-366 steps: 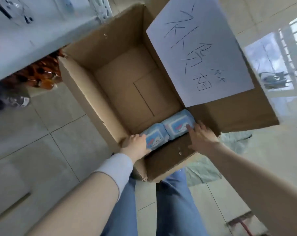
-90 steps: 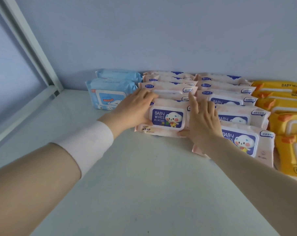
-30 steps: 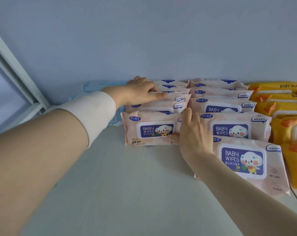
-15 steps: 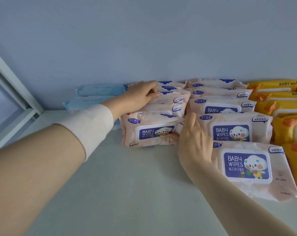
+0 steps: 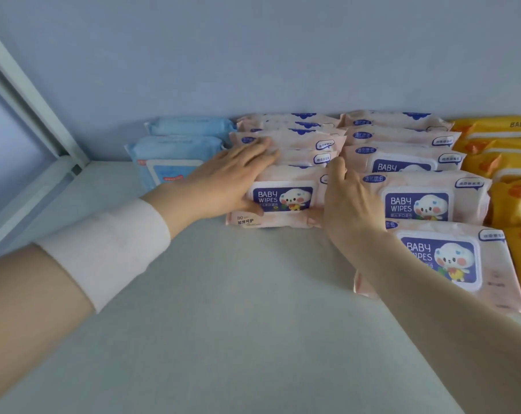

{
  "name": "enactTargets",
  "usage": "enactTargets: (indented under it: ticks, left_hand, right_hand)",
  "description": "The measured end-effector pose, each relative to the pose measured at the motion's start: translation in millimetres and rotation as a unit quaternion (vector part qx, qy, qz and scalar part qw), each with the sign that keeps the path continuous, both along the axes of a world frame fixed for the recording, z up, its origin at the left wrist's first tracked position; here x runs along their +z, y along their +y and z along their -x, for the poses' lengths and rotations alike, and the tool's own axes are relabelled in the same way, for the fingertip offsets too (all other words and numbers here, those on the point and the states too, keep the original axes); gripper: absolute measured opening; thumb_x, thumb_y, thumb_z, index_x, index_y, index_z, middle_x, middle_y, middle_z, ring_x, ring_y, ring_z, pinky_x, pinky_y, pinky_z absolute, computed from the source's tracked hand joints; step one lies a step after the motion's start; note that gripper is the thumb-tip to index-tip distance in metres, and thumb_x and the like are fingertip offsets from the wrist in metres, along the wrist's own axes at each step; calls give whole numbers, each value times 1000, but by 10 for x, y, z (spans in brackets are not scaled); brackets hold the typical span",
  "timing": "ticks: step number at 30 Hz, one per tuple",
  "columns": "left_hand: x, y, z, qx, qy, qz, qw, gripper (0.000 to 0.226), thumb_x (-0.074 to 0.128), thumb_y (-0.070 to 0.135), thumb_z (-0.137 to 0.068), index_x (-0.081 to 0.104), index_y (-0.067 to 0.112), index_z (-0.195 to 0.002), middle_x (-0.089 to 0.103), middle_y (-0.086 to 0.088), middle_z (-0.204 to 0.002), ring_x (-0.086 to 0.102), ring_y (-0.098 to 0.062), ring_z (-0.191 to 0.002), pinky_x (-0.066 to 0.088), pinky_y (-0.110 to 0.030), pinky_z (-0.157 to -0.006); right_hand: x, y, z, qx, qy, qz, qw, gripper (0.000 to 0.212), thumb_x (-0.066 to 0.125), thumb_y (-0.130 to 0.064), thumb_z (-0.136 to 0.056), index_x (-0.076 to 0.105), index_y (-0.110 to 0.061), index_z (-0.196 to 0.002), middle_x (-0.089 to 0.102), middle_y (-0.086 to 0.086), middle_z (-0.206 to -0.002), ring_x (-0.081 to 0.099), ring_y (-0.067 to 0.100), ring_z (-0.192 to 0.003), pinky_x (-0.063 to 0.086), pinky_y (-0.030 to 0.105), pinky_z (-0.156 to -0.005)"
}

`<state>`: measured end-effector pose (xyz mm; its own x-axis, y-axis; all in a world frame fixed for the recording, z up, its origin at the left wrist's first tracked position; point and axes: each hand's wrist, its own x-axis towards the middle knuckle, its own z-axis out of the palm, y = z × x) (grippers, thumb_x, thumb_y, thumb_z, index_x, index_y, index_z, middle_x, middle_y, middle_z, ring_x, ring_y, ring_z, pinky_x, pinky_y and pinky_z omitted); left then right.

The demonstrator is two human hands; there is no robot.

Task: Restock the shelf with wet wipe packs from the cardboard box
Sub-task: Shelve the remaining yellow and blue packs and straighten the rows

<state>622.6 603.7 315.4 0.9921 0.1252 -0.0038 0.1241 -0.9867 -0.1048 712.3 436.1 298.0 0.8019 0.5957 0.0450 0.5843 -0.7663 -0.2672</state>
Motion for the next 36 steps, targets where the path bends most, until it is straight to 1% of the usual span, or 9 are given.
enactTargets:
  ticks: [9,13,17,20,23,25,30,33,36]
  left_hand:
    - [-48,27,-62,7,-44,1,999,95,68,37,-80,8,13,-150,4,-3,-160,12,-19,-147,22,-36,-116]
    - [-42,-59,6,34,-66,-41,996,103,72,40,-75,8,11,-150,6,-13,-159,14,-29,-146,15,-38,-116]
    - [-129,-130,193,12,-85,-94,992,121,79,45,-63,2,10,-150,-5,-25,-155,1,-40,-145,3,-47,-117]
    - [-250,-92,290,16,-81,-116,990,123,82,40,-59,5,12,-150,4,-28,-154,14,-43,-143,13,-51,-116]
    - [-331,-31,296,5,-136,-137,981,111,84,33,-60,14,11,-143,38,-30,-140,48,-44,-118,38,-48,-101]
    - [-368,2,265,5,-170,-164,972,98,81,18,-64,19,10,-139,51,-28,-127,56,-42,-103,46,-44,-88]
    - [-486,55,139,39,-233,-223,946,80,70,11,-71,26,14,-138,44,-16,-121,57,-30,-89,29,-32,-77]
    - [-508,84,77,43,-240,-238,940,81,68,15,-70,25,16,-138,35,-13,-119,55,-27,-92,40,-31,-77]
    - [-464,92,91,24,-231,-228,946,73,62,24,-75,25,13,-137,49,-18,-123,61,-31,-94,43,-33,-80]
  right_hand:
    - [-55,82,-42,-5,-7,-14,1000,73,65,-12,-85,18,-6,-140,44,22,-129,50,40,-115,43,43,-83]
    - [-101,67,7,-9,-2,-53,999,73,66,-11,-85,19,-9,-141,39,21,-132,45,39,-120,42,43,-90]
    - [-144,58,69,-11,13,-76,997,83,73,-16,-79,20,-15,-142,37,19,-131,45,37,-120,43,43,-91]
    - [-126,32,107,-2,18,-66,998,88,76,-15,-76,18,-14,-142,35,19,-132,46,38,-119,43,44,-93]
    - [-100,28,126,9,11,-43,999,93,78,-15,-74,17,-13,-143,33,20,-133,47,39,-117,43,43,-92]
    - [-86,36,109,13,-9,-32,999,91,77,-14,-74,17,-11,-143,34,21,-132,49,37,-114,43,41,-90]
    - [-133,106,-15,5,-74,-40,996,69,62,-6,-87,20,-10,-141,33,22,-132,51,37,-109,43,39,-85]
    - [-180,160,-56,-4,-82,-46,996,65,56,-2,-89,19,-11,-142,29,23,-137,48,38,-112,44,39,-86]
    - [-155,165,-68,-3,-67,-41,997,74,60,-2,-86,16,-14,-143,25,24,-140,44,39,-117,44,39,-90]
